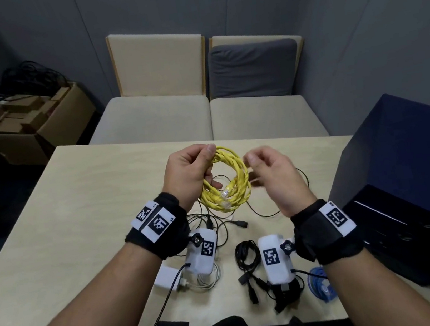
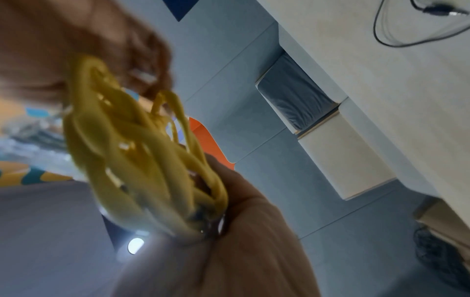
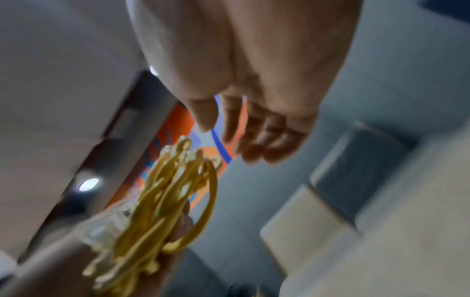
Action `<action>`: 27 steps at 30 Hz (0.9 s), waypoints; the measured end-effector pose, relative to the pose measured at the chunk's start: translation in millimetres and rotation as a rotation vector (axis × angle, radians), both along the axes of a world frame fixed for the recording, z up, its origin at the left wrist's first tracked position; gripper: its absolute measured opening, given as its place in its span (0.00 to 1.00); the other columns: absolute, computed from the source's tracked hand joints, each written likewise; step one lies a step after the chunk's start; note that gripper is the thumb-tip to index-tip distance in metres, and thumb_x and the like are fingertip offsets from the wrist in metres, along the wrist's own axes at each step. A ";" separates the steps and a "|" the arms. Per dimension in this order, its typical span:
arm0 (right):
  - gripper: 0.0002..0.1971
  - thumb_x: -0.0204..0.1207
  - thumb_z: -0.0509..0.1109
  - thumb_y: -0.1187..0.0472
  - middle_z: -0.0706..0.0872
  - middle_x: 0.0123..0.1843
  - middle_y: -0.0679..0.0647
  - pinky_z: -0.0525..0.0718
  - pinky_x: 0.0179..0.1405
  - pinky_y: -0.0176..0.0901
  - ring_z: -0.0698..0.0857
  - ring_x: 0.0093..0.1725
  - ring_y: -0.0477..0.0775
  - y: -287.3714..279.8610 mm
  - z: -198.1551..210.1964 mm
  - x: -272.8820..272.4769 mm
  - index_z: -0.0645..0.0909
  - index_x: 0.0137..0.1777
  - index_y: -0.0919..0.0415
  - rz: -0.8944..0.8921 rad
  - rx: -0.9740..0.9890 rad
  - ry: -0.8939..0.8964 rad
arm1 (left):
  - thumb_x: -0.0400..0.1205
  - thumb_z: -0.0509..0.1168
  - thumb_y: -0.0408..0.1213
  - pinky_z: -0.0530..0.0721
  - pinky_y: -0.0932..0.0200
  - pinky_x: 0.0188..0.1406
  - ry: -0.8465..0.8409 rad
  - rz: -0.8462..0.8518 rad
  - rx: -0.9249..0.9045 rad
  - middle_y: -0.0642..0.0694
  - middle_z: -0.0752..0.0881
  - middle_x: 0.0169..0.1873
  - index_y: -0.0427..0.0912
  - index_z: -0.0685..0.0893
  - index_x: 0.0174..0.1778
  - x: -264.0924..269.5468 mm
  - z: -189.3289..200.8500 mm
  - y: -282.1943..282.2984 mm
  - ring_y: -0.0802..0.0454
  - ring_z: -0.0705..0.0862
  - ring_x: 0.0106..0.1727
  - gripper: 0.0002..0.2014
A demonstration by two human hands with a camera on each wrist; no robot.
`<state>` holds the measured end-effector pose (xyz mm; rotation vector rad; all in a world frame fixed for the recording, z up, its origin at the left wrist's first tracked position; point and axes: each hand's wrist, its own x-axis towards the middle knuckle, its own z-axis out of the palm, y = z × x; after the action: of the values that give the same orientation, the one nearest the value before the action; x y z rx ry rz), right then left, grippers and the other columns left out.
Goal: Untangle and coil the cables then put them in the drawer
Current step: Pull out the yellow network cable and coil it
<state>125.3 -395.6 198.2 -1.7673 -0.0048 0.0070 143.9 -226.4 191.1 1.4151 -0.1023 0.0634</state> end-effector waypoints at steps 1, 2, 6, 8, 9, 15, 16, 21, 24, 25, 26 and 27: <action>0.06 0.81 0.67 0.61 0.83 0.43 0.47 0.81 0.44 0.44 0.81 0.40 0.48 -2.6 6.1 -1.4 0.80 0.45 0.51 -0.058 -0.108 -0.136 | 0.84 0.64 0.35 0.86 0.54 0.22 -0.006 0.004 0.013 0.47 0.71 0.23 0.38 0.85 0.38 0.8 0.3 0.3 0.54 0.71 0.19 0.10; 0.05 0.78 0.70 0.61 0.81 0.43 0.45 0.79 0.44 0.38 0.79 0.41 0.46 -3.8 13.5 -4.4 0.81 0.45 0.48 -0.062 -0.197 -0.270 | 0.84 0.64 0.36 0.86 0.53 0.23 -0.010 0.007 0.022 0.46 0.71 0.23 0.39 0.86 0.39 1.4 0.6 0.2 0.54 0.72 0.20 0.10; 0.08 0.74 0.74 0.55 0.71 0.47 0.48 0.70 0.53 0.37 0.69 0.50 0.49 9.2 31.5 -15.8 0.87 0.52 0.50 0.264 -0.798 -0.499 | 0.83 0.65 0.37 0.81 0.57 0.20 -0.026 0.040 0.060 0.44 0.72 0.22 0.42 0.86 0.35 3.8 -1.1 -2.1 0.52 0.71 0.20 0.11; 0.11 0.78 0.69 0.51 0.65 0.49 0.47 0.69 0.55 0.46 0.61 0.50 0.49 18.2 31.9 -19.7 0.85 0.60 0.45 0.360 -1.094 -0.464 | 0.83 0.66 0.38 0.74 0.60 0.21 -0.046 0.069 0.124 0.44 0.73 0.22 0.44 0.86 0.33 4.5 -3.2 -2.3 0.49 0.71 0.22 0.12; 0.13 0.81 0.65 0.50 0.63 0.50 0.46 0.67 0.54 0.47 0.58 0.50 0.49 20.0 32.0 -20.8 0.83 0.63 0.43 0.391 -1.169 -0.444 | 0.83 0.66 0.38 0.73 0.61 0.22 -0.050 0.076 0.150 0.44 0.74 0.21 0.44 0.86 0.33 4.4 -4.1 -1.8 0.49 0.72 0.22 0.12; 0.11 0.82 0.63 0.50 0.67 0.51 0.47 0.66 0.52 0.48 0.54 0.48 0.47 22.0 32.6 -20.8 0.82 0.61 0.45 0.468 -1.190 -0.411 | 0.83 0.66 0.38 0.73 0.59 0.23 -0.029 0.077 0.187 0.44 0.74 0.21 0.41 0.86 0.34 2.7 -7.3 -0.1 0.49 0.72 0.23 0.12; 0.10 0.82 0.63 0.51 0.71 0.50 0.48 0.69 0.53 0.52 0.59 0.49 0.48 22.6 28.9 -19.5 0.83 0.58 0.47 0.462 -1.159 -0.454 | 0.83 0.66 0.38 0.72 0.60 0.23 -0.032 0.083 0.186 0.44 0.75 0.22 0.41 0.86 0.33 2.8 -7.4 -0.5 0.49 0.72 0.23 0.12; 0.15 0.80 0.57 0.50 0.72 0.44 0.37 0.66 0.50 0.43 0.68 0.47 0.45 14.1 18.2 -21.4 0.84 0.53 0.52 0.389 -0.691 -0.585 | 0.83 0.66 0.38 0.74 0.63 0.21 -0.012 0.163 0.203 0.41 0.75 0.22 0.41 0.84 0.31 3.3 -8.9 2.4 0.55 0.74 0.19 0.14; 0.15 0.80 0.58 0.49 0.72 0.44 0.35 0.73 0.52 0.48 0.72 0.48 0.47 -5.0 9.1 -19.4 0.84 0.55 0.51 0.403 -0.631 -0.516 | 0.84 0.65 0.38 0.85 0.54 0.21 0.074 0.163 0.030 0.43 0.71 0.22 0.36 0.82 0.34 7.7 -9.4 9.2 0.54 0.74 0.16 0.14; 0.15 0.80 0.59 0.48 0.75 0.45 0.37 0.75 0.54 0.51 0.74 0.48 0.47 -9.0 4.9 -18.5 0.85 0.55 0.51 0.418 -0.618 -0.471 | 0.84 0.65 0.38 0.88 0.48 0.24 0.072 0.152 0.027 0.44 0.71 0.22 0.37 0.82 0.35 7.6 -10.0 9.8 0.54 0.74 0.17 0.13; 0.15 0.79 0.61 0.48 0.78 0.46 0.41 0.77 0.55 0.49 0.77 0.49 0.47 -10.8 1.3 -18.8 0.86 0.54 0.53 0.441 -0.589 -0.417 | 0.83 0.65 0.38 0.88 0.42 0.27 0.058 0.137 0.045 0.45 0.71 0.22 0.37 0.83 0.35 7.0 -11.0 9.2 0.54 0.74 0.17 0.12; 0.14 0.77 0.65 0.49 0.79 0.46 0.44 0.78 0.56 0.44 0.78 0.48 0.46 -10.4 -0.2 -20.2 0.87 0.53 0.54 0.471 -0.537 -0.356 | 0.83 0.66 0.38 0.88 0.38 0.29 0.045 0.121 0.062 0.46 0.72 0.21 0.38 0.83 0.35 5.2 -11.3 7.5 0.53 0.74 0.18 0.12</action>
<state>105.1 -406.0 198.0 -2.2416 -0.7363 0.0377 149.1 -218.9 179.8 1.4833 0.0187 0.1289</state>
